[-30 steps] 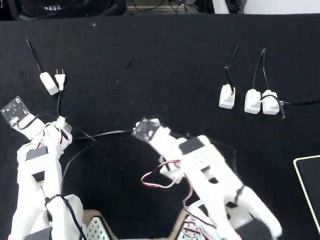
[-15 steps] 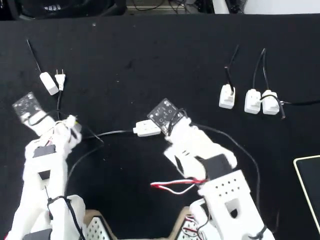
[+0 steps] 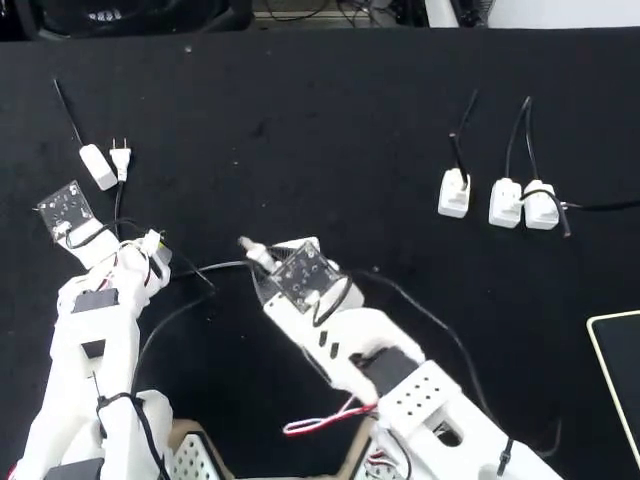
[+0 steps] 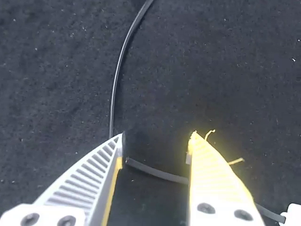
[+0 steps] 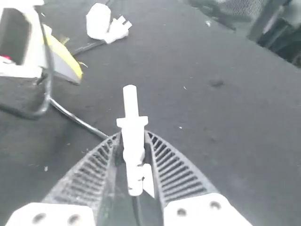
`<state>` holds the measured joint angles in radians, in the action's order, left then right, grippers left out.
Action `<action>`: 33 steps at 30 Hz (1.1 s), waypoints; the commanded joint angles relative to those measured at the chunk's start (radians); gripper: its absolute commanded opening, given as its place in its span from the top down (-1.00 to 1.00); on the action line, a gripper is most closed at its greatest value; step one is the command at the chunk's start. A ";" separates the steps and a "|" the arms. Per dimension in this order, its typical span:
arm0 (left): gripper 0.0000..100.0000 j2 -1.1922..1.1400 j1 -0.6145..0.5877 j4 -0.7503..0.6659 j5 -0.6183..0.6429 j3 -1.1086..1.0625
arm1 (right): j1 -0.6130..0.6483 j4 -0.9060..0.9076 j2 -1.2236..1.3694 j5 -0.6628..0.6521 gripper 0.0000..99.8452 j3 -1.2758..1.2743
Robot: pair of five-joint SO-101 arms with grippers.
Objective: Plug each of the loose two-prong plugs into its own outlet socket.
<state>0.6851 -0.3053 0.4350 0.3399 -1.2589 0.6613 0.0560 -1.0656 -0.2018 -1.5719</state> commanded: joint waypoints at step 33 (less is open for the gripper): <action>0.56 0.984 0.378 0.245 -0.229 -0.291 | 0.204 -0.068 -0.031 0.044 0.98 -0.064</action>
<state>1.6579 0.0491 0.6590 0.1327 -1.5566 0.8546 0.0038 -1.0717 -0.1665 -1.6809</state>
